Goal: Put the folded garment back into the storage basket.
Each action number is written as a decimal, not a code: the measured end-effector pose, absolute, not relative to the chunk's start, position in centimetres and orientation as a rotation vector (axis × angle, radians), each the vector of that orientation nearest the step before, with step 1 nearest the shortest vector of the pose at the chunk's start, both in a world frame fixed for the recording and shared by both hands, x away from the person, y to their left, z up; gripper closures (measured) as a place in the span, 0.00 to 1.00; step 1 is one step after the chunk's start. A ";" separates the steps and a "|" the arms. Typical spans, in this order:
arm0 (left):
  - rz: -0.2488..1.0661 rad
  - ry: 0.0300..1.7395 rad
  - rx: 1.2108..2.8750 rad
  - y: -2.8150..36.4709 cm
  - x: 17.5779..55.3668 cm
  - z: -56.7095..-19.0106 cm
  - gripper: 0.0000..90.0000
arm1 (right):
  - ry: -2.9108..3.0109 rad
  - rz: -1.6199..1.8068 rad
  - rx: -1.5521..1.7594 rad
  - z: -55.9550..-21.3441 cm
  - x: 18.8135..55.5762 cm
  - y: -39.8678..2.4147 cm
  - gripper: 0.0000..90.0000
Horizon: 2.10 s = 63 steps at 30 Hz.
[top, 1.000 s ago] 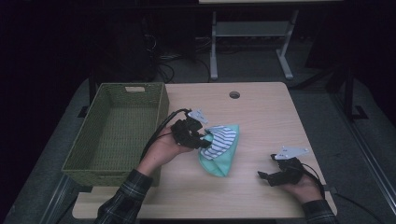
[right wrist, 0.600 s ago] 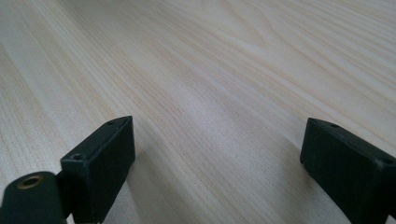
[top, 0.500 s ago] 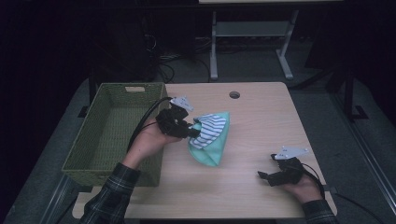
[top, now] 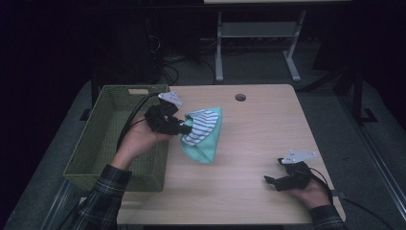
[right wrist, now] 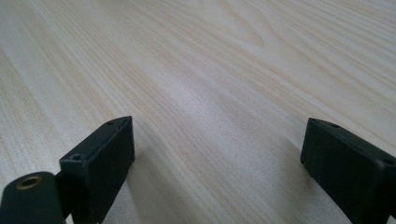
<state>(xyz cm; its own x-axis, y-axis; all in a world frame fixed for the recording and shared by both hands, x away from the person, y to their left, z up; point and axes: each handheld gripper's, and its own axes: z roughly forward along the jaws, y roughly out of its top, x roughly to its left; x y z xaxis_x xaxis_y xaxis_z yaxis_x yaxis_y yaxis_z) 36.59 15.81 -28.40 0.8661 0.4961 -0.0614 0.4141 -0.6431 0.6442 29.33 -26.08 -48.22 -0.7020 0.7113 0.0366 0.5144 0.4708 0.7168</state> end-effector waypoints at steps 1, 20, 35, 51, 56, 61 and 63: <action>0.160 0.662 2.350 16.0 36.6 -28.3 0.84 | 2.454 1.063 1.052 -48.2 29.3 -26.1 0.11; 0.242 0.800 2.306 21.8 36.3 -26.9 0.84 | 2.447 1.061 1.057 -48.2 29.4 -26.1 0.11; 0.314 0.926 2.242 27.2 35.6 -26.0 0.84 | 2.444 1.057 1.061 -48.2 29.4 -26.1 0.11; 0.366 1.061 2.203 31.6 35.1 -26.7 0.84 | 2.440 1.054 1.073 -48.2 29.4 -26.1 0.11; 0.353 1.088 2.198 32.4 35.3 -27.5 0.84 | 2.441 1.054 1.073 -48.2 29.4 -26.1 0.11; 0.342 1.110 2.194 32.8 35.5 -28.3 0.84 | 2.441 1.054 1.073 -48.2 29.4 -26.1 0.10; 0.332 1.116 2.196 33.0 35.6 -28.8 0.84 | 2.441 1.054 1.072 -48.2 29.4 -26.1 0.10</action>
<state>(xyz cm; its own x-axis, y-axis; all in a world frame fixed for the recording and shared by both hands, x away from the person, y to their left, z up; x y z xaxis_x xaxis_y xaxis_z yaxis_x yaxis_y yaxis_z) 35.61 32.98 -28.81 0.6068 0.7924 -0.0623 0.6295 -0.4313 0.6463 29.39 -26.08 -48.22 -0.6878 0.7249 0.0387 0.5253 0.4602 0.7157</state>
